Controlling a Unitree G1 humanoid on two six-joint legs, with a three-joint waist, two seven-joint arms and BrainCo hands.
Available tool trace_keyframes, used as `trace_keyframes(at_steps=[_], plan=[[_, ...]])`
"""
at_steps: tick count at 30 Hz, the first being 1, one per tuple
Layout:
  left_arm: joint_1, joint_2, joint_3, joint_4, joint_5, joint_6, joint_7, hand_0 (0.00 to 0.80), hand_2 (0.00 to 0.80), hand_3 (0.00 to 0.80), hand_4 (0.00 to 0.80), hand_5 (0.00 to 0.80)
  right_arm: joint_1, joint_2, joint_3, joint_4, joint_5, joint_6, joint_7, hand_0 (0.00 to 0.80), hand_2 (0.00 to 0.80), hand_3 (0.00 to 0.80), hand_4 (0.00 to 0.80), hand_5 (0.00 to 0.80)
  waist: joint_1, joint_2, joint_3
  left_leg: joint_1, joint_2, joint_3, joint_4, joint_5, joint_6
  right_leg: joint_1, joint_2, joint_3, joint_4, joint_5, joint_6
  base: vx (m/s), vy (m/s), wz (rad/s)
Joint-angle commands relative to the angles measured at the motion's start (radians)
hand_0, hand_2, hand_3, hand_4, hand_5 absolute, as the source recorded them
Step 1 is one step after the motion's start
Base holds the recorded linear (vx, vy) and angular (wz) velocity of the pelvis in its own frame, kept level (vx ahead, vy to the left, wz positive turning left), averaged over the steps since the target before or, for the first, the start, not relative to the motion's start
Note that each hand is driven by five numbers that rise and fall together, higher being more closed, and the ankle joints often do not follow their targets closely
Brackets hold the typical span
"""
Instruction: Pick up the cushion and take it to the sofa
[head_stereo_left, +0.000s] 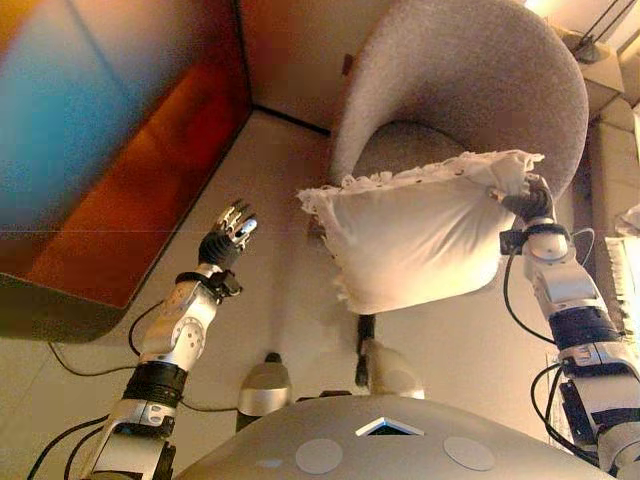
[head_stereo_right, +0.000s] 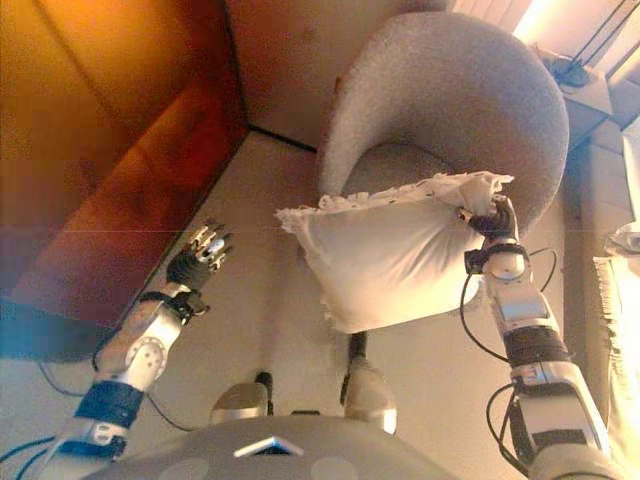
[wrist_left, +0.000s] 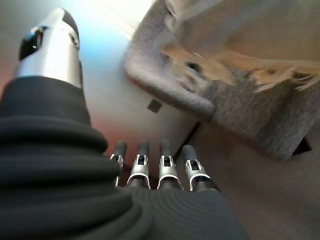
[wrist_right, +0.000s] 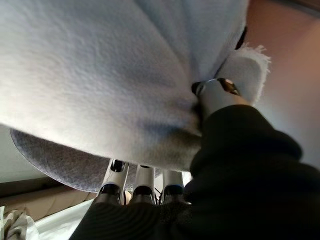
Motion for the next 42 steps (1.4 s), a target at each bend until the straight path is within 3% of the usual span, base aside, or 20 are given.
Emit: trace_keyframes(at_steps=[1, 3, 6, 8, 9, 11, 13, 14, 16, 20, 22, 24, 26, 29, 34, 36, 39, 40, 41, 42], plan=[[0.011, 0.033, 0.005, -0.11, 0.019, -0.035, -0.037, 0.0, 0.0, 0.0, 0.0, 0.0, -0.218, -0.128, -0.076, -0.079, -0.022, -0.064, -0.05, 0.8, 0.8, 0.8, 0.8, 0.8, 0.011, 0.005, -0.022, 0.136, -0.041, 0.045, -0.091, -0.061, 0.119, -0.195, 0.021, 0.006, 0.026, 0.291, -0.035, 0.228, -0.148, 0.32], [0.015, 0.031, 0.017, -0.111, 0.018, -0.031, -0.045, 0.0, 0.0, 0.0, 0.0, 0.0, -0.216, -0.135, -0.081, -0.085, -0.033, -0.077, -0.036, 0.8, 0.8, 0.8, 0.8, 0.8, 0.013, -0.007, -0.036, 0.11, -0.04, 0.064, -0.046, -0.046, 0.115, -0.138, 0.027, 0.003, -0.002, 0.262, -0.042, 0.23, -0.136, 0.05], [0.015, -0.001, 0.007, -0.103, 0.016, -0.042, -0.04, 0.0, 0.0, 0.0, 0.0, 0.0, -0.235, -0.135, -0.074, -0.113, -0.039, -0.064, -0.022, 0.8, 0.8, 0.8, 0.8, 0.8, 0.001, 0.004, -0.06, 0.13, 0.01, 0.082, 0.008, 0.0, 0.069, -0.126, 0.036, -0.002, 0.077, 0.21, -0.062, 0.251, -0.056, -0.14], [0.026, -0.019, 0.012, -0.103, -0.007, -0.036, 0.002, 0.0, 0.0, 0.0, 0.0, 0.0, -0.241, -0.12, -0.058, -0.151, -0.04, -0.045, 0.0, 0.8, 0.8, 0.8, 0.8, 0.8, -0.015, 0.03, -0.091, 0.163, 0.058, 0.088, 0.076, 0.139, 0.012, -0.104, 0.067, -0.017, 0.11, 0.145, -0.104, 0.243, -0.038, -0.19], [0.026, -0.031, 0.014, -0.111, -0.022, -0.043, 0.014, 0.0, 0.0, 0.0, 0.0, 0.0, -0.242, -0.118, -0.049, -0.164, -0.049, -0.044, 0.01, 0.8, 0.8, 0.8, 0.8, 0.8, -0.025, 0.032, -0.102, 0.16, 0.075, 0.099, 0.17, 0.225, -0.025, -0.085, 0.08, -0.013, 0.109, 0.124, -0.132, 0.235, -0.101, -0.19], [0.021, -0.052, 0.011, -0.119, -0.013, -0.062, 0.041, 0.0, 0.0, 0.0, 0.0, 0.0, -0.239, -0.111, -0.031, -0.153, -0.051, -0.078, 0.016, 0.8, 0.8, 0.8, 0.8, 0.8, -0.022, 0.016, -0.1, 0.083, 0.063, 0.114, 0.385, 0.302, -0.049, -0.032, 0.078, -0.002, 0.099, 0.098, -0.176, 0.231, -0.171, -0.22], [0.016, -0.067, 0.0, -0.117, -0.014, -0.078, 0.069, 0.0, 0.0, 0.0, 0.0, 0.0, -0.215, -0.114, -0.02, -0.145, -0.033, -0.121, 0.016, 0.8, 0.8, 0.8, 0.8, 0.8, -0.018, -0.01, -0.093, -0.037, 0.059, 0.123, 0.638, 0.303, -0.052, 0.014, 0.064, 0.011, 0.106, 0.072, -0.21, 0.227, -0.179, -0.33], [0.01, -0.068, -0.006, -0.118, -0.01, -0.076, 0.077, 0.0, 0.0, 0.0, 0.0, 0.0, -0.207, -0.116, -0.021, -0.142, -0.02, -0.132, 0.016, 0.8, 0.8, 0.8, 0.8, 0.8, -0.014, -0.019, -0.09, -0.091, 0.066, 0.127, 0.682, 0.295, -0.047, 0.034, 0.058, 0.016, 0.108, 0.058, -0.218, 0.25, -0.104, -0.33], [-0.002, -0.067, -0.014, -0.114, -0.019, -0.071, 0.088, 0.0, 0.0, 0.0, 0.0, 0.0, -0.207, -0.113, -0.019, -0.126, -0.022, -0.146, 0.012, 0.8, 0.8, 0.8, 0.8, 0.8, -0.002, -0.017, -0.083, -0.154, 0.082, 0.135, 0.68, 0.284, -0.037, 0.064, 0.061, 0.014, 0.108, 0.037, -0.22, 0.214, 0.007, -0.33], [-0.002, -0.043, 0.009, -0.127, -0.04, -0.041, 0.057, 0.0, 0.0, 0.0, 0.0, 0.0, -0.255, -0.134, -0.03, -0.115, -0.036, -0.092, -0.011, 0.8, 0.8, 0.8, 0.8, 0.8, 0.048, 0.017, -0.064, -0.225, 0.144, 0.208, 0.313, 0.303, -0.021, 0.139, 0.09, 0.011, 0.092, -0.025, -0.203, 0.26, 0.16, 0.03], [-0.005, -0.041, 0.024, -0.132, -0.035, -0.017, 0.027, 0.0, 0.0, 0.0, 0.0, 0.0, -0.252, -0.142, -0.048, -0.109, -0.045, -0.073, -0.025, 0.8, 0.8, 0.8, 0.8, 0.8, 0.074, 0.032, -0.063, -0.253, 0.158, 0.237, 0.135, 0.331, -0.03, 0.18, 0.096, 0.008, 0.079, -0.055, -0.185, 0.285, 0.205, 0.08], [-0.007, -0.047, 0.032, -0.133, -0.016, -0.009, -0.009, 0.0, 0.0, 0.0, 0.0, 0.0, -0.245, -0.149, -0.07, -0.103, -0.037, -0.068, -0.025, 0.8, 0.8, 0.8, 0.8, 0.8, 0.088, 0.033, -0.065, -0.263, 0.151, 0.249, 0.06, 0.311, -0.027, 0.201, 0.081, 0.004, 0.083, -0.075, -0.167, 0.213, 0.173, 0.04], [-0.005, -0.048, 0.033, -0.128, -0.008, -0.018, -0.026, 0.0, 0.0, 0.0, 0.0, 0.0, -0.235, -0.136, -0.089, -0.098, -0.049, -0.077, -0.009, 0.8, 0.8, 0.8, 0.8, 0.8, 0.09, 0.038, -0.072, -0.229, 0.121, 0.239, -0.01, 0.25, -0.009, 0.201, 0.057, 0.0, 0.105, -0.085, -0.148, 0.182, 0.173, -0.06], [-0.018, -0.042, 0.024, -0.122, -0.011, -0.031, -0.023, 0.0, 0.0, 0.0, 0.0, 0.0, -0.206, -0.113, -0.096, -0.108, -0.082, -0.066, 0.011, 0.8, 0.8, 0.8, 0.8, 0.8, 0.083, 0.054, -0.079, -0.158, 0.077, 0.238, -0.069, 0.218, 0.017, 0.175, 0.019, -0.013, 0.178, -0.077, -0.117, 0.201, 0.187, -0.17], [-0.022, -0.008, 0.004, -0.143, -0.002, -0.036, 0.002, 0.0, 0.0, 0.0, 0.0, 0.0, -0.214, -0.084, -0.065, -0.046, -0.099, -0.083, -0.003, 0.8, 0.8, 0.8, 0.8, 0.8, 0.102, 0.093, -0.062, -0.097, 0.03, 0.23, -0.084, 0.176, 0.068, 0.033, -0.058, -0.053, 0.511, 0.022, -0.109, 0.138, 0.183, -0.01], [-0.032, 0.003, -0.001, -0.122, -0.004, -0.034, 0.021, 0.0, 0.0, 0.0, 0.0, 0.0, -0.247, -0.078, -0.031, -0.003, -0.104, -0.072, -0.007, 0.8, 0.8, 0.8, 0.8, 0.8, 0.109, 0.09, -0.057, -0.072, 0.024, 0.214, -0.104, 0.175, 0.061, 0.019, -0.071, -0.055, 0.464, 0.033, -0.109, 0.211, -0.046, 0.11], [-0.04, 0.018, -0.003, -0.11, -0.001, -0.045, 0.008, 0.0, 0.0, 0.0, 0.0, 0.0, -0.301, -0.077, 0.016, 0.047, -0.081, -0.056, -0.048, 0.8, 0.8, 0.8, 0.8, 0.8, 0.1, 0.07, -0.044, -0.04, 0.024, 0.182, -0.116, 0.151, 0.038, 0.011, -0.078, -0.042, 0.226, 0.055, -0.093, 0.232, -0.267, 0.23], [-0.042, 0.03, -0.017, -0.117, 0.003, -0.049, 0.006, 0.0, 0.0, 0.0, 0.0, 0.0, -0.311, -0.073, 0.027, 0.076, -0.068, -0.051, -0.089, 0.8, 0.8, 0.8, 0.8, 0.8, 0.101, 0.055, -0.03, -0.044, 0.022, 0.15, -0.103, 0.126, 0.037, -0.003, -0.068, 0.016, 0.205, 0.101, -0.073, 0.133, -0.281, 0.27], [-0.04, 0.036, -0.013, -0.126, -0.005, -0.044, 0.008, 0.0, 0.0, 0.0, 0.0, 0.0, -0.308, -0.07, 0.027, 0.088, -0.078, -0.052, -0.109, 0.8, 0.8, 0.8, 0.8, 0.8, 0.108, 0.053, -0.021, -0.047, 0.037, 0.137, -0.097, 0.122, 0.032, -0.006, -0.069, 0.022, 0.207, 0.101, -0.066, 0.13, -0.276, 0.52], [-0.035, 0.038, -0.002, -0.131, -0.009, -0.037, 0.005, 0.0, 0.0, 0.0, 0.0, 0.0, -0.311, -0.075, 0.027, 0.107, -0.088, -0.051, -0.109, 0.8, 0.8, 0.8, 0.8, 0.8, 0.12, 0.05, -0.019, -0.048, 0.05, 0.137, -0.098, 0.124, 0.026, 0.009, -0.078, -0.01, 0.182, 0.083, -0.061, 0.1, -0.164, 0.82]])
